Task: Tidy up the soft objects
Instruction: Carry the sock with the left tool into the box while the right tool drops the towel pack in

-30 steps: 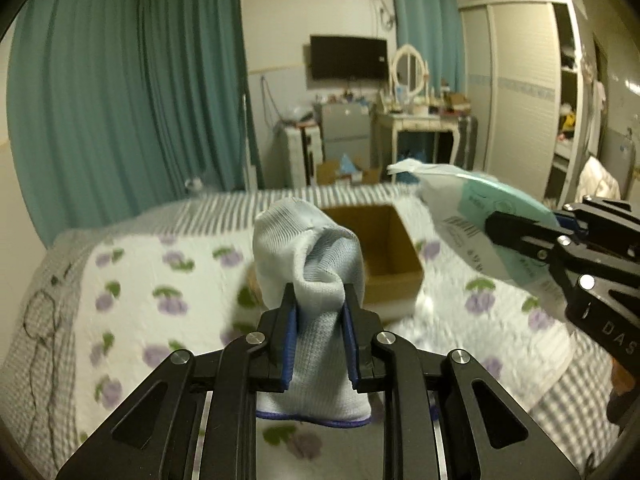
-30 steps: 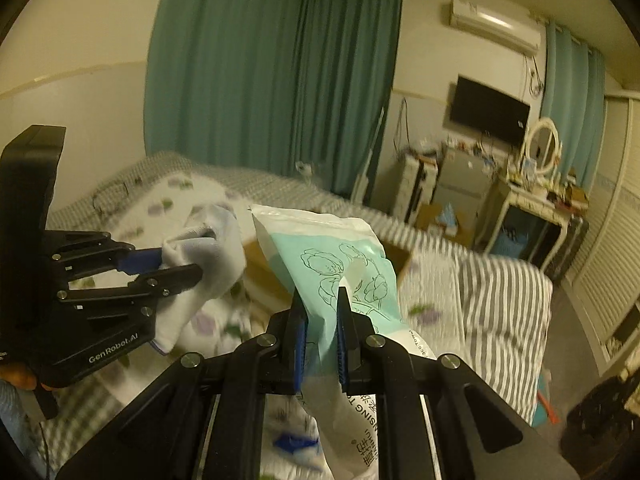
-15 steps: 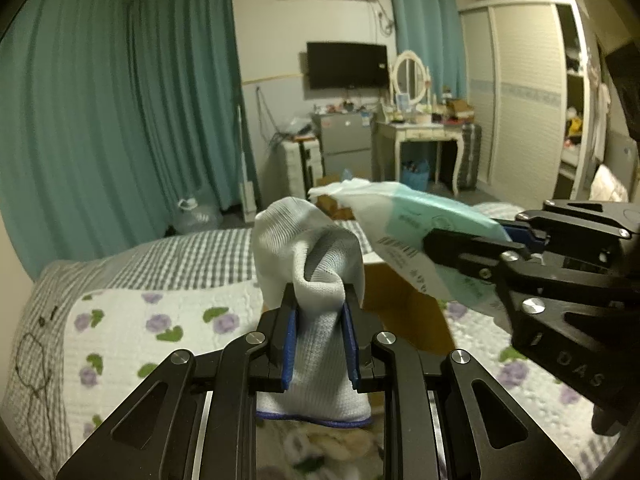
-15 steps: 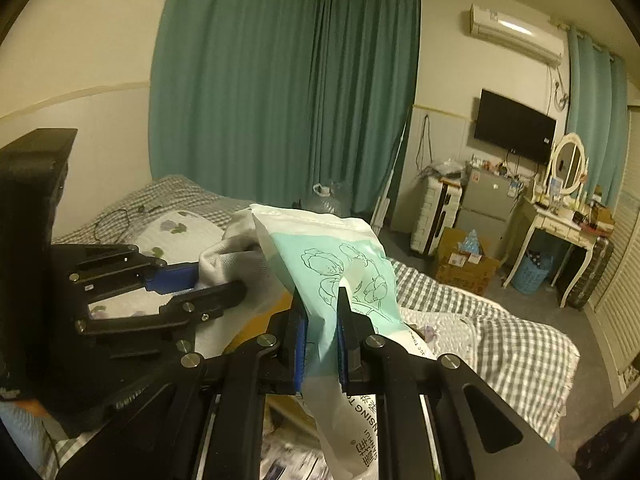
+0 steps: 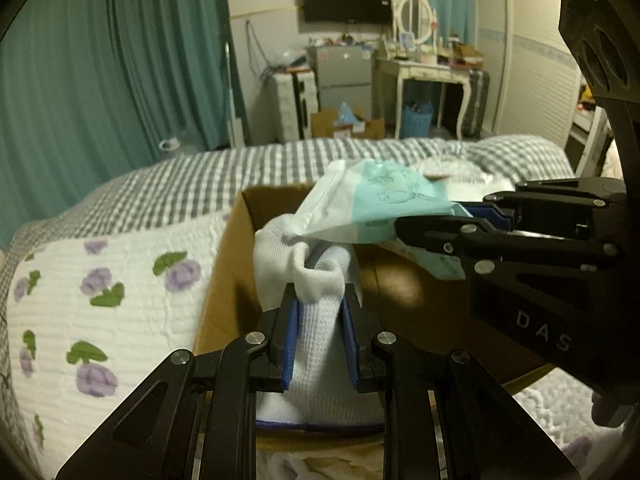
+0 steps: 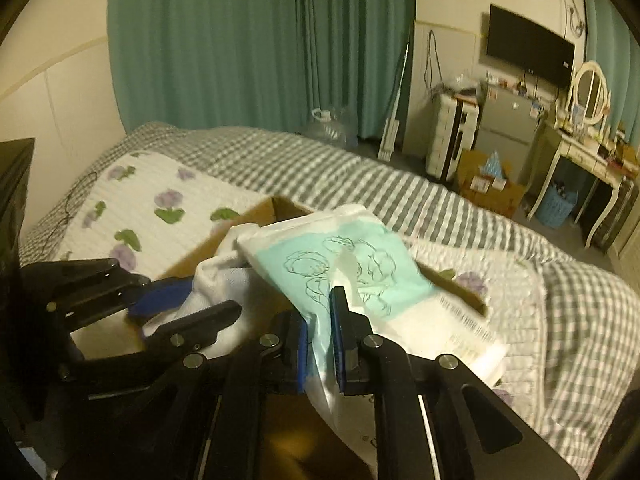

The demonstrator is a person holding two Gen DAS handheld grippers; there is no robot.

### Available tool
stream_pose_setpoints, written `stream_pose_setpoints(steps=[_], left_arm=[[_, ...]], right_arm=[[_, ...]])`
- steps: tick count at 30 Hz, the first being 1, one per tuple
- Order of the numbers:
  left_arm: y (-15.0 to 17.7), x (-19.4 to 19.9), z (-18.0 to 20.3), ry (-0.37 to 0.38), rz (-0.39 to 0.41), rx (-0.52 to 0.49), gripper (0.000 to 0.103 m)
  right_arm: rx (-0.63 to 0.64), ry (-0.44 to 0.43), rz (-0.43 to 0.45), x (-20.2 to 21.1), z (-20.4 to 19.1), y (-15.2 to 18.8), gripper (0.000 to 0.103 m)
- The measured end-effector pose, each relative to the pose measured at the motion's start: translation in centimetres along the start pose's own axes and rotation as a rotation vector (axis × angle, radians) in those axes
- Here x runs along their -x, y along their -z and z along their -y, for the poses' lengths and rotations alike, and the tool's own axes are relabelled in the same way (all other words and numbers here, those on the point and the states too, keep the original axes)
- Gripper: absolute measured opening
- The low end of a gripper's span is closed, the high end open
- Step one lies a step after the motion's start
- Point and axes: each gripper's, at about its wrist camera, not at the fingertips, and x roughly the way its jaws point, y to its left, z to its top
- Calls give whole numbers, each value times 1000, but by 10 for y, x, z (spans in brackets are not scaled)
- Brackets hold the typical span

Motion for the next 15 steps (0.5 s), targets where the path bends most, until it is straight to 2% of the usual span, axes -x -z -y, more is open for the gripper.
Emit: stream_pose_setpoints(steps=[2, 4, 7, 9, 10, 11, 12, 14, 15], left_arm=[[3, -1, 2, -4, 0, -10, 26], [4, -1, 4, -9, 3, -11, 26], [3, 5, 0, -11, -4, -3, 37], [3, 17, 0, -15, 13, 2, 49], [2, 23, 0, -21, 21, 1, 61], [2, 31, 0, -30, 34, 0, 68], [2, 41, 0, -39, 53, 1, 70], [1, 58, 1, -45, 76, 7, 74], [1, 69, 1, -45, 83, 15, 75]], right_arm=[[-11, -11, -6, -6, 3, 5, 10], [-13, -14, 0, -8, 5, 7, 10], [-19, -29, 17, -1, 3, 9, 16], [-23, -15, 34, 10, 0, 8, 30], [-26, -7, 40, 17, 0, 7, 36], [-31, -6, 53, 27, 0, 6, 47], [-36, -2, 69, 36, 0, 5, 54], [-40, 17, 102, 60, 1, 3, 58], [-41, 26, 111, 68, 1, 2, 63]])
